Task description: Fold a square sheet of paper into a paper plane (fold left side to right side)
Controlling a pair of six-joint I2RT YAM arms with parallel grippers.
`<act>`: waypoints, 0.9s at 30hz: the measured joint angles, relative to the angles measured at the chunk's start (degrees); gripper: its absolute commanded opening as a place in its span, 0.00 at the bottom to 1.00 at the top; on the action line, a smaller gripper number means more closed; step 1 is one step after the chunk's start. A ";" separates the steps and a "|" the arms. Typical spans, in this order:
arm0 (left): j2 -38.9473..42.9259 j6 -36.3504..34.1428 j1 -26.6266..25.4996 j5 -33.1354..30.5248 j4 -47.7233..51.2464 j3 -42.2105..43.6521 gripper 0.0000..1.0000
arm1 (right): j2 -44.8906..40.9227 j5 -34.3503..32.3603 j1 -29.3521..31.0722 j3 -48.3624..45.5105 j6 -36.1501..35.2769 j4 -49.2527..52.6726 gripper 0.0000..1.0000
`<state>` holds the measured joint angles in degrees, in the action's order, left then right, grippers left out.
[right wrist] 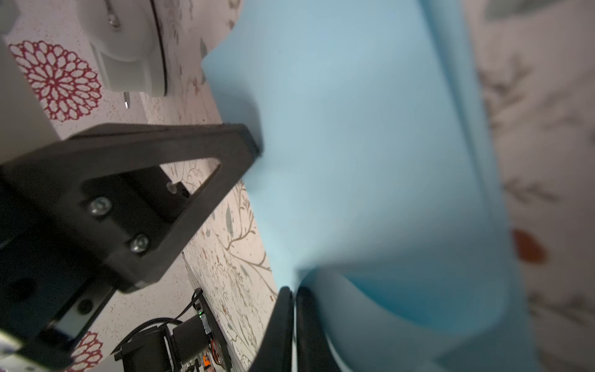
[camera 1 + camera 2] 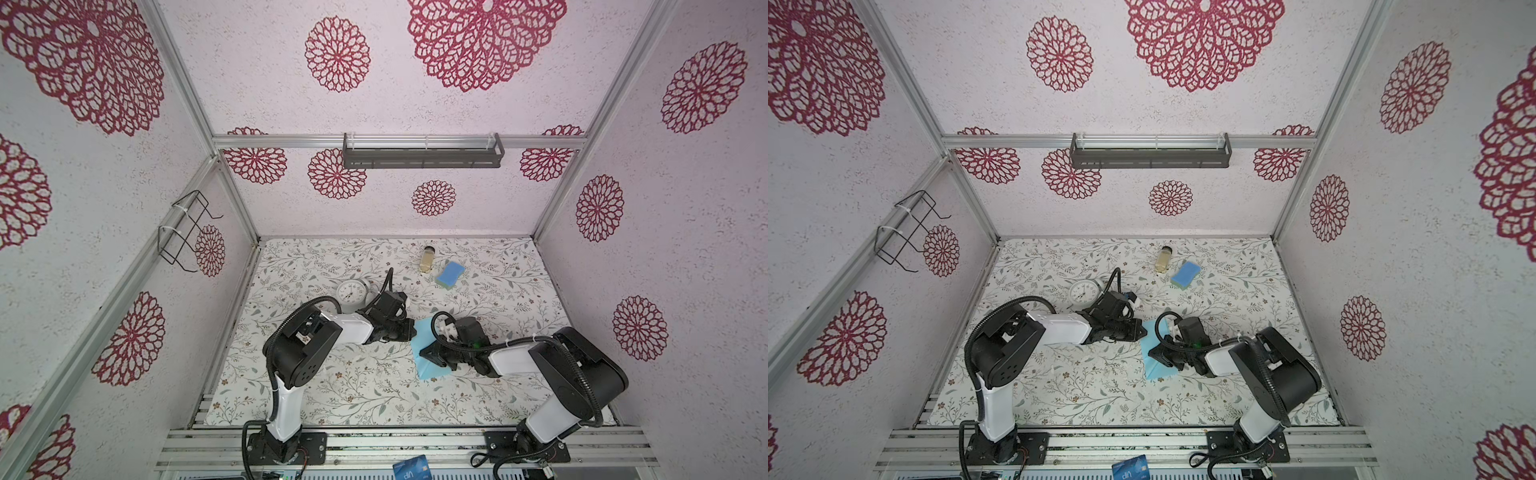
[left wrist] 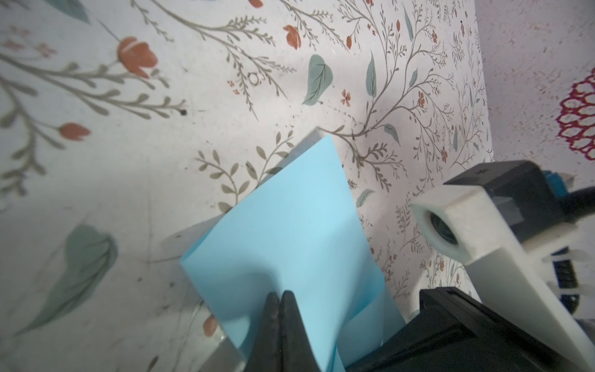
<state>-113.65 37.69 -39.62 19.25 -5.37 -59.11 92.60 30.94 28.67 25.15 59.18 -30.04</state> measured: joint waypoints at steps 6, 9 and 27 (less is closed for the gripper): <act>0.00 0.11 0.00 0.20 0.09 -0.13 0.00 | -0.37 0.37 0.09 0.00 0.37 -1.05 0.32; 0.09 0.76 0.04 0.48 0.66 -0.52 0.00 | -0.59 0.55 0.11 -0.09 0.74 -1.73 0.39; 23.45 8.96 -0.63 -4.39 4.20 11.69 0.00 | -2.67 -4.70 0.83 -5.77 6.95 -10.25 0.41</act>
<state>-90.19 46.65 -40.25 14.85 -1.17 -47.42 89.93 26.24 29.50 19.38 66.13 -40.29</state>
